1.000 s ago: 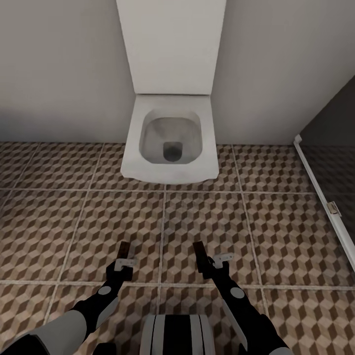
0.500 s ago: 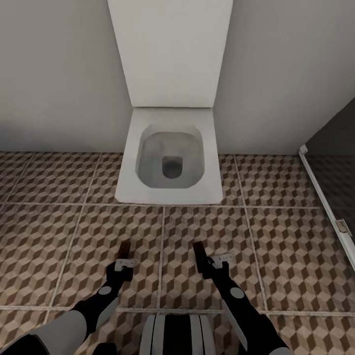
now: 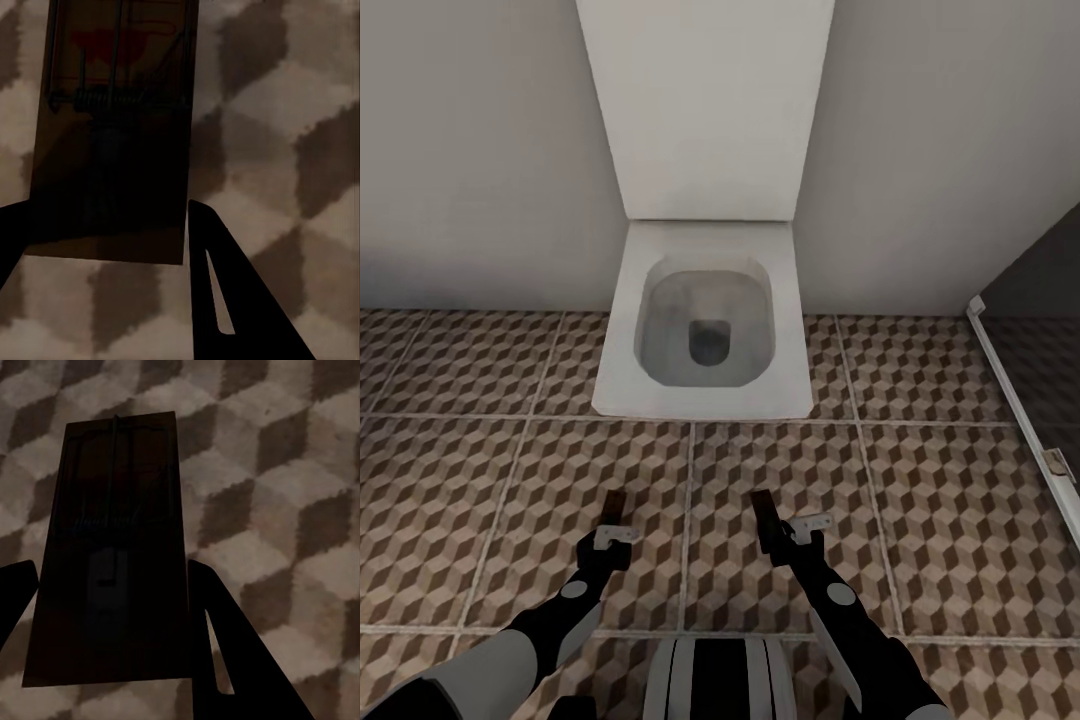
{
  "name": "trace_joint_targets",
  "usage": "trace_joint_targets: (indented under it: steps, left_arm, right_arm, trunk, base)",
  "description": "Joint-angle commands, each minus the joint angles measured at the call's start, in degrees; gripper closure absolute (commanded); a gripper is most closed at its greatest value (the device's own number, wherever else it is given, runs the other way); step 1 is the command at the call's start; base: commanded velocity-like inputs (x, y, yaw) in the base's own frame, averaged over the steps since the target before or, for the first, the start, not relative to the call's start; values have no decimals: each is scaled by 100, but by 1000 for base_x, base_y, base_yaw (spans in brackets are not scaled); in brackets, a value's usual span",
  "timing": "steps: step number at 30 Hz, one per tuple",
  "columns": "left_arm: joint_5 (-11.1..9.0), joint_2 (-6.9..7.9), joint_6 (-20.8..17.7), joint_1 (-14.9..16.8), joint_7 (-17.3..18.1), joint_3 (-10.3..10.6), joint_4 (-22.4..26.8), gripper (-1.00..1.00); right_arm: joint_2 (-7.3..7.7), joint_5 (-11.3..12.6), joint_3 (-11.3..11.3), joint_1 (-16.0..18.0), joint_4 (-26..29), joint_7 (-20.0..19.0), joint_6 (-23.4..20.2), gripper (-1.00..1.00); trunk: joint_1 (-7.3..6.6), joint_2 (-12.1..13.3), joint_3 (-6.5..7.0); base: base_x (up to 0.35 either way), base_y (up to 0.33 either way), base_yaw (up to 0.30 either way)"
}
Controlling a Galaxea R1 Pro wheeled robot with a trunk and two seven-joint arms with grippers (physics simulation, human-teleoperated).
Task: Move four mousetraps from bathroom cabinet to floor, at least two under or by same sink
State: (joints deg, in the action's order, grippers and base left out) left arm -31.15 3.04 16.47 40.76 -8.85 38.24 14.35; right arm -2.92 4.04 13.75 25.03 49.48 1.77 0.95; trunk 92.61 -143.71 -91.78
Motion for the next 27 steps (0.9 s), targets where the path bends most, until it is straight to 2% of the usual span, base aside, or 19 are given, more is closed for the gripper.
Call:
trace_joint_targets:
  steps: [1, 7, 21, 27]
  left_arm:
    - [-5, 1, 5, -1, -64, 51, 7, 100]
    - [-5, -6, 2, -3, -64, 52, 6, 100]
    - [-5, -14, -3, -6, -64, 52, 6, 100]
    - [-5, -14, -2, -4, -64, 52, 6, 100]
  right_arm:
    - [2, 44, 14, 2, 0, 18, 10, 100]
    - [8, 44, 14, 2, -1, 17, 10, 100]
    - [11, 44, 14, 2, 0, 24, 10, 100]
    - [11, 44, 14, 2, 0, 24, 10, 100]
  trunk:
    - [-1, -1, -3]
    - [-1, -1, -3]
    - [35, -20, -355]
    - [35, -20, -396]
  base:
    - [0, 0, 0]
    - [0, 0, 0]
    - [0, 0, 0]
    - [0, 0, 0]
